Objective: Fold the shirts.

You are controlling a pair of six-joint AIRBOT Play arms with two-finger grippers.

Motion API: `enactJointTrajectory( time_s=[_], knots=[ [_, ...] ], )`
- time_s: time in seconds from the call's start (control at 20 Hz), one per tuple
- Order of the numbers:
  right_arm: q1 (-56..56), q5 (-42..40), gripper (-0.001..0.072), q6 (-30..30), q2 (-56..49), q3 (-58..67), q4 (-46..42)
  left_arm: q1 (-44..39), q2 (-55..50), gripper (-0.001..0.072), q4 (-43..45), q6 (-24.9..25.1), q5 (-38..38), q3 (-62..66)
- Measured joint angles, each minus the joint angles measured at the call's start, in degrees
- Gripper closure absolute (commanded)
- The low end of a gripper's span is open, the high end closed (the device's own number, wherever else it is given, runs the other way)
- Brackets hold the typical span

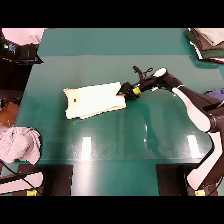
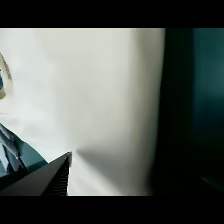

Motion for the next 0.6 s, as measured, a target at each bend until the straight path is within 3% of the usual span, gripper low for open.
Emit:
enactJointTrajectory(
  time_s=[0.05, 0.1, 0.2, 0.25, 0.35, 0.6],
  knots=[
    [1.0, -1.0, 0.0146, -0.1, -0.6, -0.1, 1.3, 0.0, 0.0, 0.0684, 0.0, 0.0, 0.0, 0.0],
    [2.0, -2.0, 0.0193, -0.4, -1.2, -0.2, 2.8, 0.0, 0.0, 0.0684, 0.0, 0.0, 0.0, 0.0],
    [3.8, -4.5, 0.0515, -1.3, -2.1, -0.3, 4.2, 0.0, 0.0, 0.0684, 0.0, 0.0, 0.0, 0.0],
    [4.6, -5.4, 0.064, -1.9, -2.3, -0.3, 4.5, 0.0, 0.0, 0.0684, 0.0, 0.0, 0.0, 0.0],
    [5.6, -6.9, 0.0692, -3.4, -2.5, -0.3, 5.7, 0.0, 0.0, 0.0684, 0.0, 0.0, 0.0, 0.0],
    [3.5, -6.7, 0.0693, -5.6, 0.0, -0.4, 3.6, 0.0, 0.0, 0.0684, 0.0, 0.0, -0.4, 0.0]
  ],
)
